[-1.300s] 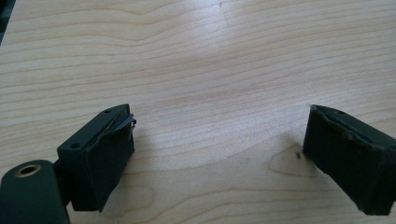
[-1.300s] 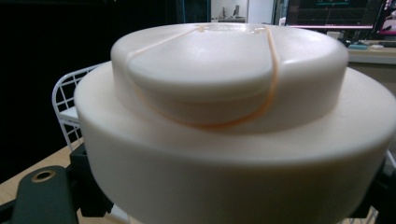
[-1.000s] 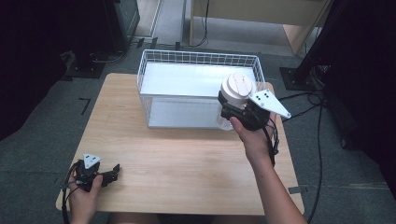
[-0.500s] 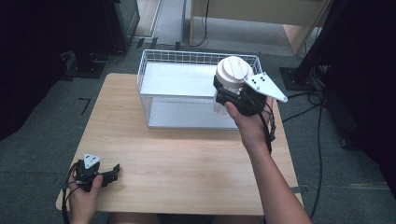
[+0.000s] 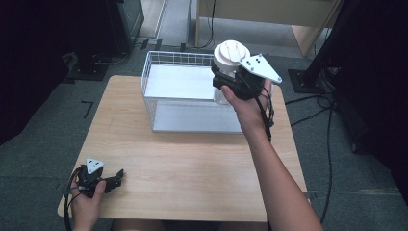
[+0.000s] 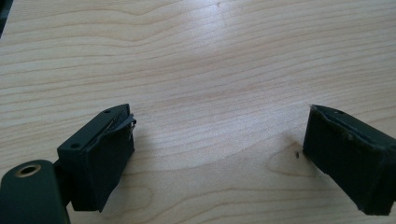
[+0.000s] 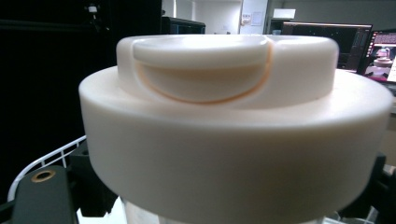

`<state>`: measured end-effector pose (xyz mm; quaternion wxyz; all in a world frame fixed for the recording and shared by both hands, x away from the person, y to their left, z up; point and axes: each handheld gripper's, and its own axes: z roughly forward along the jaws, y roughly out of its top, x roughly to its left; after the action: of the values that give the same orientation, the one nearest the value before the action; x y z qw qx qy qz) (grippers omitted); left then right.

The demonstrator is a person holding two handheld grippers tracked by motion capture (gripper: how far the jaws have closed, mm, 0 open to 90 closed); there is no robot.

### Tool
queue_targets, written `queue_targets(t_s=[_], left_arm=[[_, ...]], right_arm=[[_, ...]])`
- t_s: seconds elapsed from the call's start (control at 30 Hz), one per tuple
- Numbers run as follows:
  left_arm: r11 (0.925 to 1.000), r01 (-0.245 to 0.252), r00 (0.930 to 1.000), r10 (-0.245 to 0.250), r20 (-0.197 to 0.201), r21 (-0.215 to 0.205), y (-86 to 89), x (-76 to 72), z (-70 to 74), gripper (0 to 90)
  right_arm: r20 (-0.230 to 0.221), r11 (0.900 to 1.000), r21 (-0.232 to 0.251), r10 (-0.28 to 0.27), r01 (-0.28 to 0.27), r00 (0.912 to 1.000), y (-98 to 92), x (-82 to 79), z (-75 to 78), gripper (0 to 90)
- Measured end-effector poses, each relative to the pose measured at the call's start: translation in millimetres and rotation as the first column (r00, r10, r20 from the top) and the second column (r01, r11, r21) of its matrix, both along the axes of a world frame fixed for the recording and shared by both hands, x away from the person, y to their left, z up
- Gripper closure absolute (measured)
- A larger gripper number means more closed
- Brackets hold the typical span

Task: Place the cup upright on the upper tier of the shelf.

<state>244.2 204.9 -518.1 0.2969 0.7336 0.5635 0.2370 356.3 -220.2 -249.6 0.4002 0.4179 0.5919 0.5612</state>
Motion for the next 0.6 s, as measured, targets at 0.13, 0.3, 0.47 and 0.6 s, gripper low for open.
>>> queue_targets(t_s=[0.13, 0.3, 0.47, 0.6], left_arm=[[1.0, 0.001, 1.0, 0.0, -0.001, 0.0, 0.1, 0.0, 0.1, 9.3], [1.0, 0.0, 1.0, 0.0, -0.001, 0.0, 0.0, 0.0, 0.1, 9.3], [1.0, 0.0, 1.0, 0.0, 0.0, -0.001, 0.0, 0.1, 0.1, 9.3], [1.0, 0.0, 1.0, 0.0, -0.001, -0.001, 0.1, 0.1, 0.1, 9.3]], right_arm=[[-0.003, 1.0, -0.024, -0.002, 0.002, 1.0, 6.5, 14.0, -2.4, 15.1], [-0.025, 0.999, -0.035, -0.024, 0.023, 0.9994, 14.0, 34.3, -8.9, 15.2], [-0.054, 0.999, -0.013, -0.031, 0.03, 0.998, 17.9, 46.1, -10.5, 15.1], [-0.061, 0.999, -0.013, -0.041, 0.04, 0.9973, 23.4, 57.9, -8.9, 15.1]])
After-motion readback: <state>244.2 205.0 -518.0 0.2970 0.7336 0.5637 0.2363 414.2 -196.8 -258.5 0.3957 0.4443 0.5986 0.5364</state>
